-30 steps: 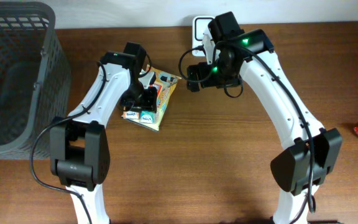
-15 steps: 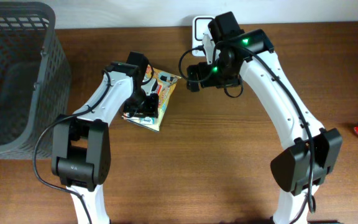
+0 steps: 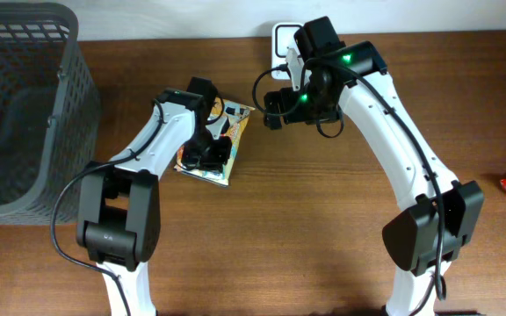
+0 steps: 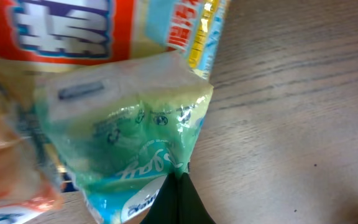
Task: Scan the item barcode
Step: 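Grasp the green tissue pack with the left gripper and lift it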
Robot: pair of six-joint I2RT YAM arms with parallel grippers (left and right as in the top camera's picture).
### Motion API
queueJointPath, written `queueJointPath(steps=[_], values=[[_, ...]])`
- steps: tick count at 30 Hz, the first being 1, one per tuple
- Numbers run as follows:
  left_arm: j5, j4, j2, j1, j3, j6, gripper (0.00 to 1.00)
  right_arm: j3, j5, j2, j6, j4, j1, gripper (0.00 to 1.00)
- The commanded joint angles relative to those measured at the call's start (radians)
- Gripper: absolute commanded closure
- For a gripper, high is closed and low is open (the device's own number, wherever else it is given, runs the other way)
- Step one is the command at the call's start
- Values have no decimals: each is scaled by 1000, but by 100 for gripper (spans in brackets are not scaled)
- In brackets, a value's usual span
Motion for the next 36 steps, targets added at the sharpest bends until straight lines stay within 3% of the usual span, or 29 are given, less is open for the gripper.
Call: queueJointPath(steps=[1,19,20,21,22,24,29,33,36], values=[[18,1,-8,-12,11,2,100,-4,9,4,-7,1,2,1],[66,-71,-59,-11,111,1,99,-4,9,4,-7,1,2,2],[25,-72,-59,-11,111,0,78,-4,9,4,-7,0,2,2],[-23,-77,-59,-11,111,-19,43,-4,9,4,-7,1,2,2],[-81,-87,-59,-11,111,-56,18,-4,9,4,-7,1,2,1],[-182,-109,-59,-11,111,-113,1,-4,9,4,-7,1,2,2],[-185,-103,-51,-18,105,-122,1,-4,9,4,-7,1,2,1],[-185,-94,-40,-62,103,-134,16,-4,9,4,-7,1,2,2],[-186,-73,-39,-95,103,-134,36,-4,9,4,-7,1,2,1]])
